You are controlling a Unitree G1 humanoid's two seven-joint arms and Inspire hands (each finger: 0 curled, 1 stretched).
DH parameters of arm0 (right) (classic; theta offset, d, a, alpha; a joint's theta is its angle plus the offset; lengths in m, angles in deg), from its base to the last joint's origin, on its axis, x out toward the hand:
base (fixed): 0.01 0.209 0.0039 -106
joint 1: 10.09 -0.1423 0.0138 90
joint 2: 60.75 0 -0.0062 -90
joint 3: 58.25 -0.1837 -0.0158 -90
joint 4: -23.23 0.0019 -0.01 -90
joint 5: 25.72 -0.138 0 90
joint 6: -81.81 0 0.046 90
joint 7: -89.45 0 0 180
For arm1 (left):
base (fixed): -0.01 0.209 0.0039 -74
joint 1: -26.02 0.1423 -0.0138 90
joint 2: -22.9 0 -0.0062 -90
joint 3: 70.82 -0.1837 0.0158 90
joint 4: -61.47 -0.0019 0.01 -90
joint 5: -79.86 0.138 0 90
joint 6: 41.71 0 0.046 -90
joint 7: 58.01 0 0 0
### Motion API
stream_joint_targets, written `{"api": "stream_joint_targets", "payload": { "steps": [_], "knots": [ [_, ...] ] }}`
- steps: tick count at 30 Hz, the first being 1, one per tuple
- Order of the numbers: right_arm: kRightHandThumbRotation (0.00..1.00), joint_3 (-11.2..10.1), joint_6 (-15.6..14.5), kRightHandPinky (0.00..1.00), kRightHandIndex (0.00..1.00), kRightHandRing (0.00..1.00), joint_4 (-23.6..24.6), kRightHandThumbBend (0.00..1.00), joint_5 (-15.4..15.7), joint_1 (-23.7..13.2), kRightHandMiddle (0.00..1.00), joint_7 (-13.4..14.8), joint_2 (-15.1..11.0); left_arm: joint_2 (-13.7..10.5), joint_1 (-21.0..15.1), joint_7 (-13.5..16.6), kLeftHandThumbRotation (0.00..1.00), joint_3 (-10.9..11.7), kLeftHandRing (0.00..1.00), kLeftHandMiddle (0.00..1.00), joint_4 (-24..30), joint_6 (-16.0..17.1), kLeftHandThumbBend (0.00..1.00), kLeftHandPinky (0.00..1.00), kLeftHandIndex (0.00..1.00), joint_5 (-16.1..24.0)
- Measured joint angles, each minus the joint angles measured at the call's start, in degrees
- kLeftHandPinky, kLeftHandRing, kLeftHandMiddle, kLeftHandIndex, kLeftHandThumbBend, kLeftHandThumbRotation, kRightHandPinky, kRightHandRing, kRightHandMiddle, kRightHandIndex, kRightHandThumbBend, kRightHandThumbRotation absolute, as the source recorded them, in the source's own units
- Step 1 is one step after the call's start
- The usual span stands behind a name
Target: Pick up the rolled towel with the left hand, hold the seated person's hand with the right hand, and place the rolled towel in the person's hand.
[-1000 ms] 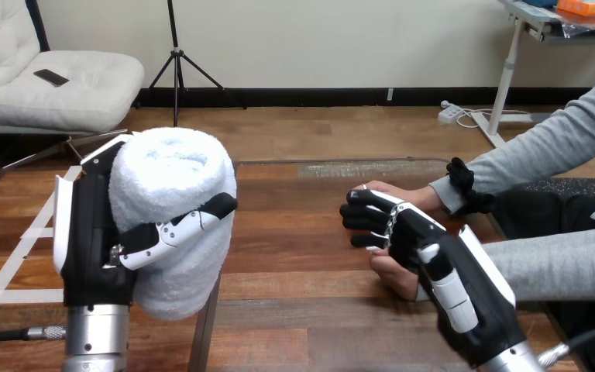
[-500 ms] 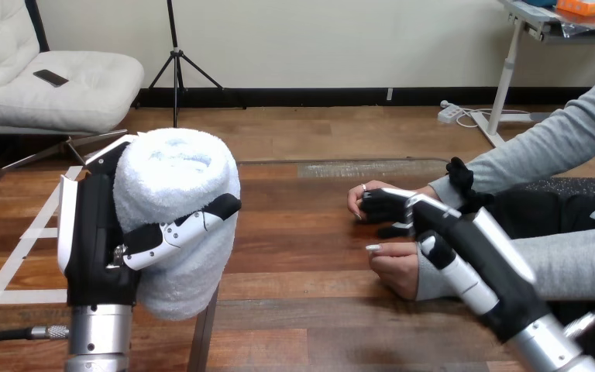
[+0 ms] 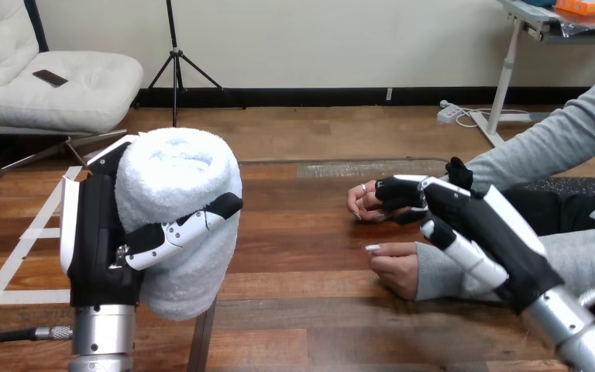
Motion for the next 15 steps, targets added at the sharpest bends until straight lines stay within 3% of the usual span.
{"api": "stream_joint_targets", "payload": {
  "steps": [15],
  "knots": [
    [0.9, 0.2, 3.0, 0.74, 0.81, 0.8, -9.3, 0.71, 3.3, -5.9, 0.81, 1.1, -2.7, 0.0, 0.0, -0.4, 0.0, 0.2, 0.32, 0.38, 0.0, 0.4, 0.63, 0.27, 0.42, 0.0]
  ]
}}
